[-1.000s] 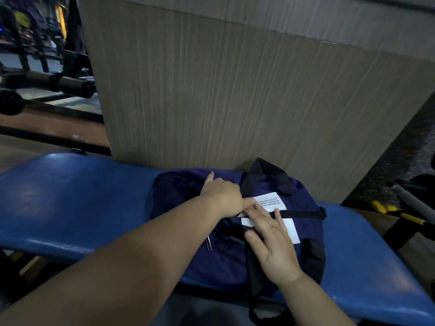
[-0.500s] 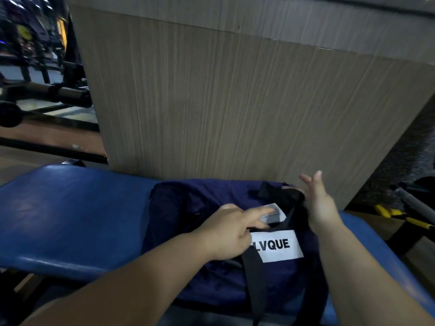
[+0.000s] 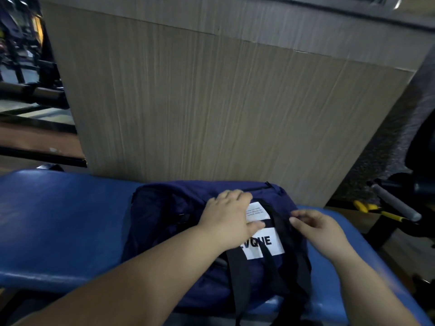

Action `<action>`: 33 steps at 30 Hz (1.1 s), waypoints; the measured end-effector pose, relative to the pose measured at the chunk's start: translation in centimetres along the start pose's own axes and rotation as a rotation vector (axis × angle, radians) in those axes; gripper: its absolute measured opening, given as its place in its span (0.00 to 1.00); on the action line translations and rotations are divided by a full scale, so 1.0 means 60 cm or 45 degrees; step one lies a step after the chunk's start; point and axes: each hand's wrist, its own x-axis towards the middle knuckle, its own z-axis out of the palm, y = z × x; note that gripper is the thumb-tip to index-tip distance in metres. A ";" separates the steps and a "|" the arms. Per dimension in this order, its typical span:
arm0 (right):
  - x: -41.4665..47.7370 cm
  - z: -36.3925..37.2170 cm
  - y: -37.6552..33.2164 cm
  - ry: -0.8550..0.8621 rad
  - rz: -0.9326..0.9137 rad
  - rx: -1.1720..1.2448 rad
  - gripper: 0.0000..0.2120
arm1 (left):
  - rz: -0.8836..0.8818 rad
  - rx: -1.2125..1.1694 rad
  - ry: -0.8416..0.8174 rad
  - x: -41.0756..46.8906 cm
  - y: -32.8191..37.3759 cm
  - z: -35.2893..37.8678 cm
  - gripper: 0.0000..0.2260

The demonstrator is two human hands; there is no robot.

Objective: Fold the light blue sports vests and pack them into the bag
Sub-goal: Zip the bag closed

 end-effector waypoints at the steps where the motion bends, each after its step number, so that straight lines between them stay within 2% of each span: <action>1: 0.009 0.003 -0.001 0.064 -0.003 -0.087 0.07 | 0.006 0.119 -0.149 0.009 0.008 0.003 0.36; 4: 0.042 0.024 -0.019 0.083 -0.155 -0.365 0.19 | 0.083 0.352 -0.436 0.028 0.019 0.011 0.40; 7: 0.079 0.058 -0.038 -0.184 -0.109 -0.497 0.26 | 0.097 0.369 -0.575 0.044 0.018 0.005 0.43; 10: 0.092 0.098 -0.032 -0.461 0.006 -0.722 0.26 | -0.047 0.040 -0.617 0.073 0.015 -0.009 0.38; 12: 0.083 0.113 -0.019 -0.487 0.006 -0.686 0.25 | -0.164 -0.124 -0.538 0.104 0.012 -0.007 0.33; 16: 0.060 0.119 0.005 -0.432 -0.004 -0.643 0.26 | -0.211 0.173 -0.507 0.151 0.015 0.032 0.31; 19: 0.059 0.115 0.018 -0.198 -0.025 -0.550 0.22 | -0.224 0.226 -0.496 0.171 0.010 0.066 0.30; 22: 0.079 0.107 0.034 0.014 -0.054 -0.579 0.24 | -0.196 0.219 -0.497 0.176 0.001 0.080 0.30; 25: 0.106 0.097 0.042 0.052 0.063 -0.507 0.27 | -0.140 0.250 -0.499 0.166 -0.002 0.086 0.30; 29: 0.143 0.093 0.045 0.028 0.237 -0.192 0.31 | -0.100 0.279 -0.486 0.158 -0.003 0.090 0.29; 31: 0.151 0.093 0.046 0.042 0.241 0.020 0.26 | -0.084 0.287 -0.478 0.156 -0.002 0.089 0.29; 33: 0.150 0.092 0.044 0.081 0.189 0.177 0.11 | -0.063 0.282 -0.413 0.162 0.002 0.086 0.29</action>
